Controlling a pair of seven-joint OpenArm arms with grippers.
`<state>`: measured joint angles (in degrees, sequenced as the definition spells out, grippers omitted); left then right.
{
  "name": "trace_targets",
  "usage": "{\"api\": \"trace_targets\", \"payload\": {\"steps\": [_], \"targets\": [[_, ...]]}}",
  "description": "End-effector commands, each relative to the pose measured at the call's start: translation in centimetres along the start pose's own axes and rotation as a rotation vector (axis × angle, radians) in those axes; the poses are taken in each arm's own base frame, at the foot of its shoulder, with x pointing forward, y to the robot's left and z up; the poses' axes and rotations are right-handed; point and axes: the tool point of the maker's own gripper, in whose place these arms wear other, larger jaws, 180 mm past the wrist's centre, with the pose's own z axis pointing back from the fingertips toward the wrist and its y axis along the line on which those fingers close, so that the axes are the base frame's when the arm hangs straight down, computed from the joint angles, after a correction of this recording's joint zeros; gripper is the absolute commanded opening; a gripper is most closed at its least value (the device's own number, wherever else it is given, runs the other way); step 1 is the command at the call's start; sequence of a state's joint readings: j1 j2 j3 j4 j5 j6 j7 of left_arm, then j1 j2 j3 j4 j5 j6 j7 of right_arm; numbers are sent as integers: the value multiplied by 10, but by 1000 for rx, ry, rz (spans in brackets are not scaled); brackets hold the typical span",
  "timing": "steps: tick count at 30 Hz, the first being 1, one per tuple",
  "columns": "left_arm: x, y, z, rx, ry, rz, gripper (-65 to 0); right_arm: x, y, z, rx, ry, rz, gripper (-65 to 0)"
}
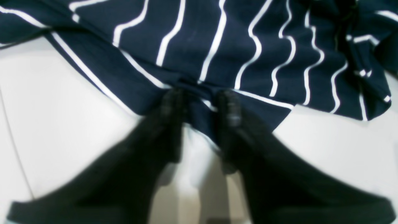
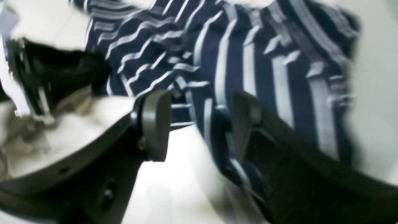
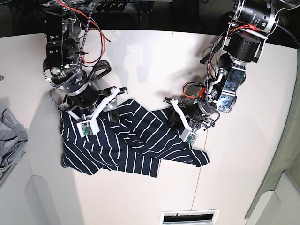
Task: Layout the t-shirt on the table in an organized manner, then fold the t-shirt properly
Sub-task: 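Lift the shirt and stretch it between both grippers, then lay it down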
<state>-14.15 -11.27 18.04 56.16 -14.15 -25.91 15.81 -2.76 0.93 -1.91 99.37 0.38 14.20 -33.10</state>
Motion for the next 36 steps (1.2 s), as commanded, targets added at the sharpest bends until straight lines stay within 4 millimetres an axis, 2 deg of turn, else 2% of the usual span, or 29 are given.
{"api": "trace_targets", "payload": {"steps": [1, 3, 6, 9, 10, 14, 18, 20, 23, 27, 31, 33, 36], "targets": [[9, 2, 0, 1, -13, -13, -554, 8, 2, -7, 6, -27, 26, -337], [8, 2, 0, 0, -11, -12, -643, -6, 5, -24, 3, 8, 58, -337], [5, 1, 0, -1, -5, -9, -650, -21, -2, -48, -18, 48, 48, -337], [0, 2, 1, 1, 13, -9, -650, -27, -10, -66, -27, 77, 39, -351], [-1, 2, 1, 2, 20, -9, -650, -27, -12, -71, -28, 88, 39, -390], [-5, 10, 5, 13, 35, -13, -650, -26, -16, -82, -23, 109, 38, -650], [-5, 26, 14, 31, 28, 3, -650, -14, -11, -84, 15, 89, 66, -650], [1, 37, 22, 45, 8, 4, -650, -3, -12, -83, 14, 66, 73, -650], [15, 54, 38, 70, -20, -40, -650, 27, -14, -73, 0, 5, 92, -650], [45, 73, 71, 115, -54, -167, -650, 85, -9, -44, 3, -124, 92, -650], [92, 80, 119, 158, -143, -319, -650, 133, -10, -11, -21, -248, 117, -650], [119, 87, 148, 203, -196, -365, -650, 149, -16, 1, -42, -302, 116, -650], [154, 112, 193, 326, -251, -407, -650, 165, -33, 18, -89, -363, 98, -650]]}}
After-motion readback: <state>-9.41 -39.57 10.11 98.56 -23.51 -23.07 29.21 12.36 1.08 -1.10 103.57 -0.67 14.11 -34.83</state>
